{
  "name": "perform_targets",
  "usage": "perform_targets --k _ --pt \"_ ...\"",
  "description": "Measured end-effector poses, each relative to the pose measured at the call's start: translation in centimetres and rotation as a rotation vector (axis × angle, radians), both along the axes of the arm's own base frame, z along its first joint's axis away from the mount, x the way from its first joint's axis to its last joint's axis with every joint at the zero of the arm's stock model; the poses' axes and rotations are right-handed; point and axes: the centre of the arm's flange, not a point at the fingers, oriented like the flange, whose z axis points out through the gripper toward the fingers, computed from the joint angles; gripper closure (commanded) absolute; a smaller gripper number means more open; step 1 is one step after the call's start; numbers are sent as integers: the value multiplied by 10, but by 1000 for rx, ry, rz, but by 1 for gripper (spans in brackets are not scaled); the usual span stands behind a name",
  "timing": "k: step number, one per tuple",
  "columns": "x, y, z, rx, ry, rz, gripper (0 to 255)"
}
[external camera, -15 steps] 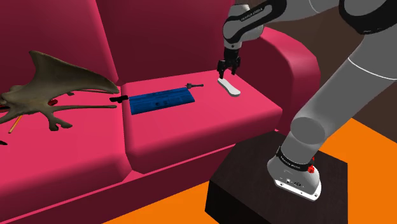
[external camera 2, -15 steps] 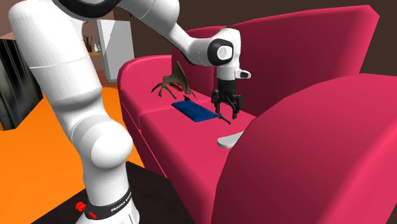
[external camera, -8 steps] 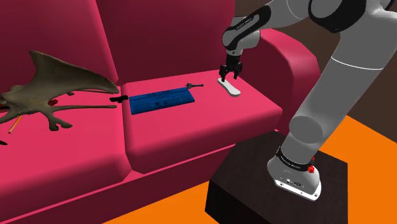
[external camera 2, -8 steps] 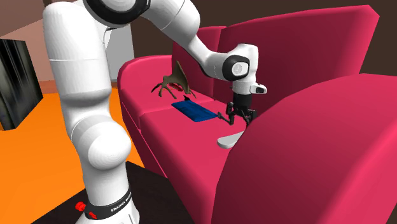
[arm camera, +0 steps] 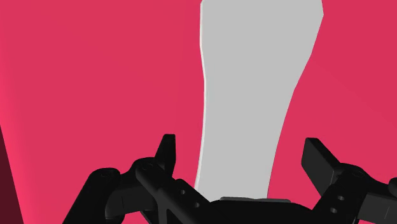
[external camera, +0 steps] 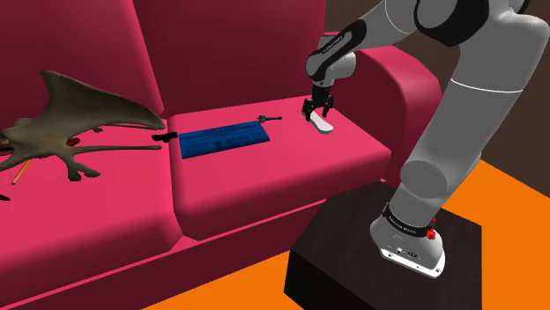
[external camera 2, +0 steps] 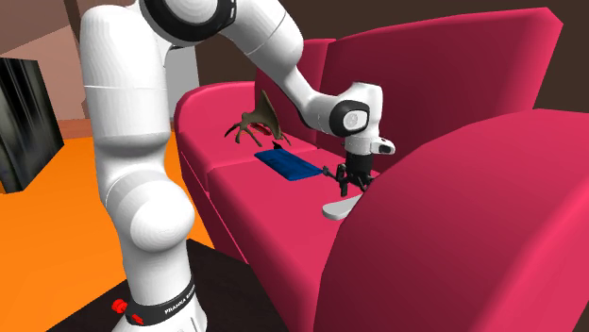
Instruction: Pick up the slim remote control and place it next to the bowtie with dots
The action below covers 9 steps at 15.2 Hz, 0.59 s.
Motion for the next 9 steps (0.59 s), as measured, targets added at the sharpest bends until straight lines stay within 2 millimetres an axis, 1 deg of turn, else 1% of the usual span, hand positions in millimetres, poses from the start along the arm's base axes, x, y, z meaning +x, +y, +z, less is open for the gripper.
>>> perform_targets --k 5,6,9 --pt "0 0 -1 0 0 0 0" --pt "0 0 -1 0 0 0 255" --pt "0 0 -2 0 0 0 255"
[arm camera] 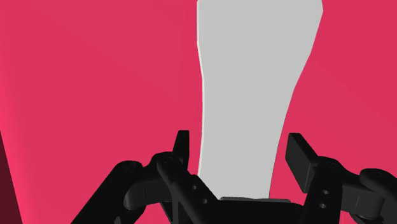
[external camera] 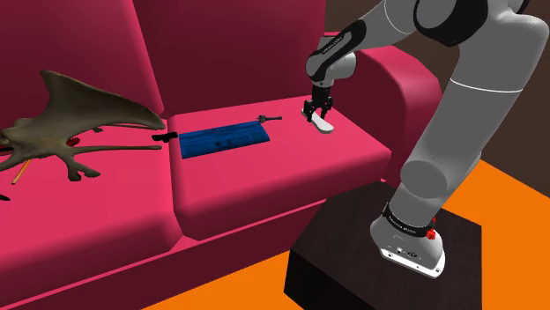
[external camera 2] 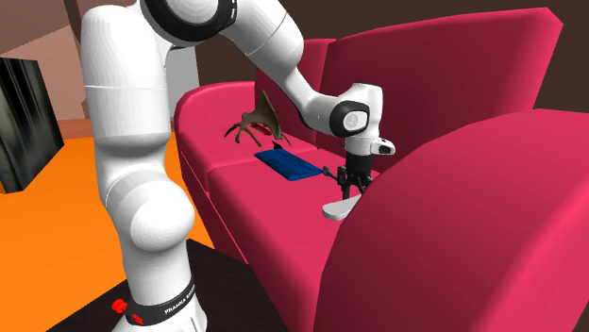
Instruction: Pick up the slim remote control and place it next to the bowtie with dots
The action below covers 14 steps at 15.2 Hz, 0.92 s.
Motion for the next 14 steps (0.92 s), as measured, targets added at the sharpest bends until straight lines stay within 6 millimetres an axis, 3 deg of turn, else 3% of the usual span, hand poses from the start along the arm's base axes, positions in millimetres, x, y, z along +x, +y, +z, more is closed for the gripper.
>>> perform_targets --k 7,14 --pt "0 0 0 0 0 0 255" --pt "1 1 31 0 0 0 255"
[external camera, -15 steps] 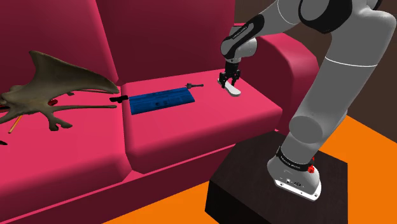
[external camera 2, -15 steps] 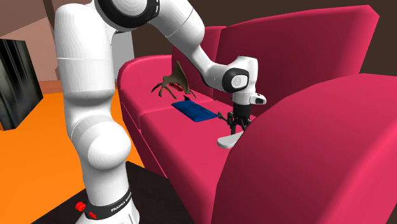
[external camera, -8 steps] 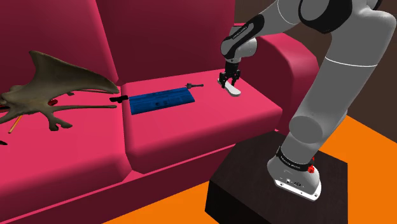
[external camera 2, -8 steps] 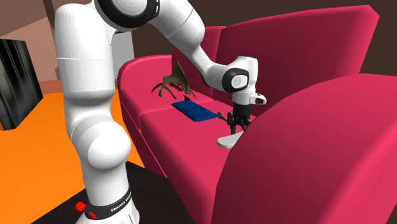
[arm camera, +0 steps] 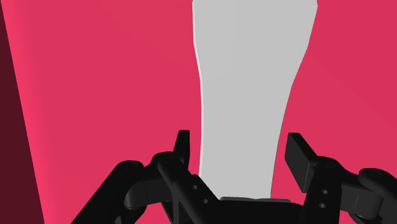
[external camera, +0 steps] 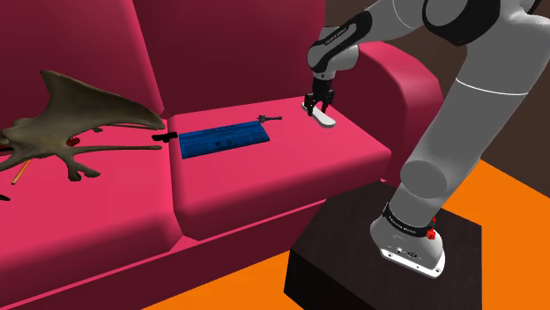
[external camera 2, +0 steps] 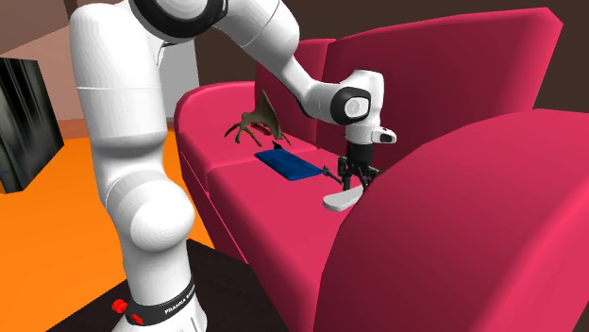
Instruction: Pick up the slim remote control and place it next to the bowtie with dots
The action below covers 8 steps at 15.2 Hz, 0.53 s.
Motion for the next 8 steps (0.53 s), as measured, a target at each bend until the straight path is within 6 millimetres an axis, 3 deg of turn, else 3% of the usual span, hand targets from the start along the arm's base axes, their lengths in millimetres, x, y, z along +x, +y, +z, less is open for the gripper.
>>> perform_targets --k 8 --pt "0 0 43 0 0 0 255"
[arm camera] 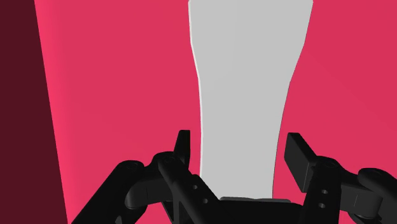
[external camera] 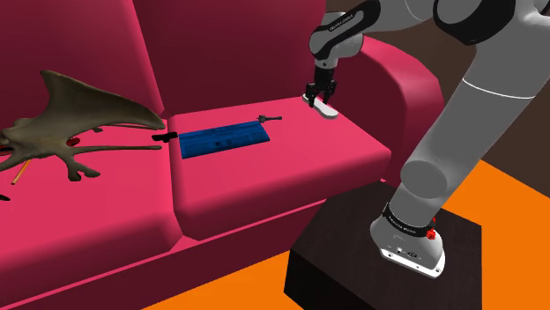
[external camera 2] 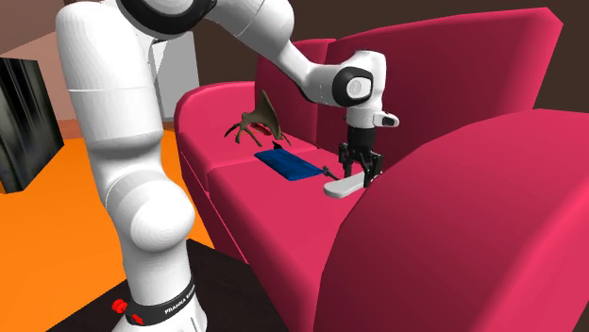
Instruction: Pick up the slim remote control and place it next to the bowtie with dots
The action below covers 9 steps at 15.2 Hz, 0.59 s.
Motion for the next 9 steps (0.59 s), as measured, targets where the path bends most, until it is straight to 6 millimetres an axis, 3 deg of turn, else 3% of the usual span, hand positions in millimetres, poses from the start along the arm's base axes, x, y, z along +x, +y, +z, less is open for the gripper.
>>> perform_targets --k 7,9 --pt "-1 -1 35 0 0 0 255" --pt "3 14 38 0 0 1 255"
